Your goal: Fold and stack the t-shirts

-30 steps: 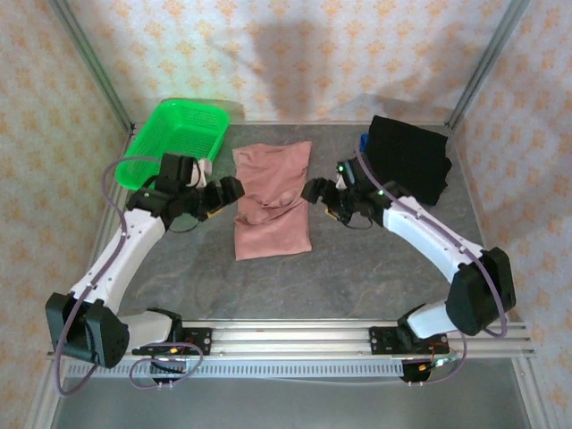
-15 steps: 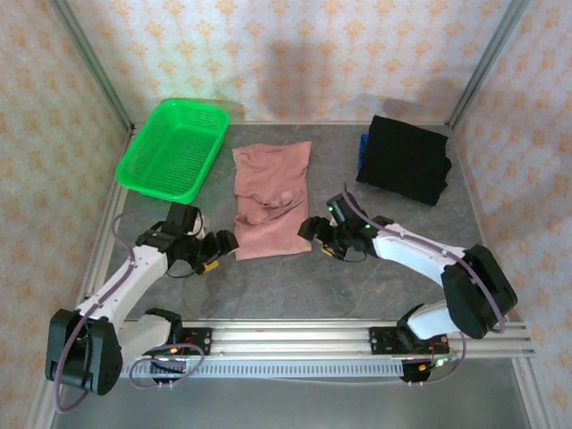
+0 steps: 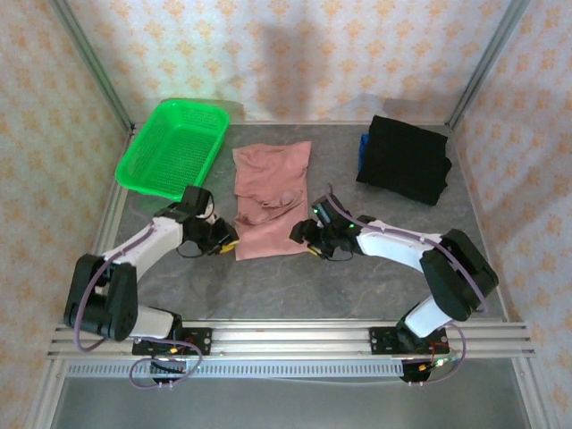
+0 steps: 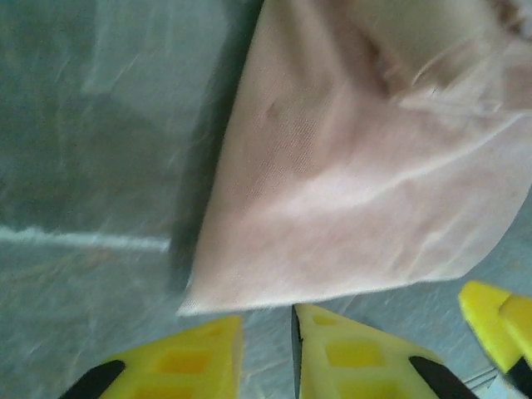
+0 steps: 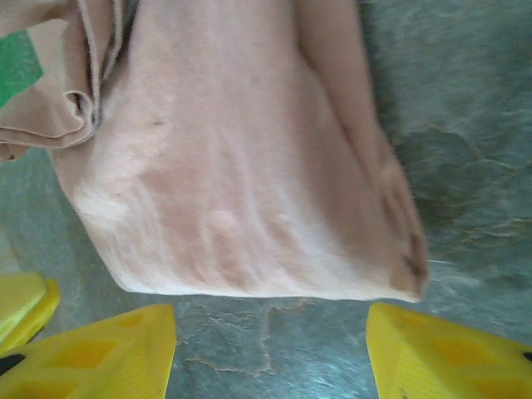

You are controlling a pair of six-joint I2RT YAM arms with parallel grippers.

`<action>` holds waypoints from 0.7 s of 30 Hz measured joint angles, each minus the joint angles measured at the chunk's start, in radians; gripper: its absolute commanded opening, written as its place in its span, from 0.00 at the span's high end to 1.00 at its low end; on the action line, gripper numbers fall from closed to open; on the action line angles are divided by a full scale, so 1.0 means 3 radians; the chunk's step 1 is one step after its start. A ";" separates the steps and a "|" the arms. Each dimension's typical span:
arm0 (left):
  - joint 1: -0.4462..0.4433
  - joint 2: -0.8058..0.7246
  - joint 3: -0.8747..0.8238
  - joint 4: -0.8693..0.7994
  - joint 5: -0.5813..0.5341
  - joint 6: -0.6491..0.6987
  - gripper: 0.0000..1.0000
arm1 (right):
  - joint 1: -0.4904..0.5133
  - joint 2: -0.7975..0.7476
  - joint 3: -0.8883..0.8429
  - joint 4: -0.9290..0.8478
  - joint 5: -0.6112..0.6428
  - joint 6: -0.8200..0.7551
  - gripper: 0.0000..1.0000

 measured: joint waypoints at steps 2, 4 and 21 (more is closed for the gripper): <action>-0.0028 0.0225 0.0151 0.0071 0.0003 0.0006 0.88 | 0.0047 0.0062 0.0080 0.0039 0.0000 0.0018 0.58; -0.0070 0.0449 0.0298 0.0103 0.0001 0.0006 0.91 | 0.0112 0.0172 0.0211 0.0052 -0.0001 0.0048 0.71; -0.0178 0.1559 0.1064 0.0463 -0.0092 -0.0112 0.92 | 0.0303 0.1255 0.0964 0.0165 -0.0015 0.0169 0.91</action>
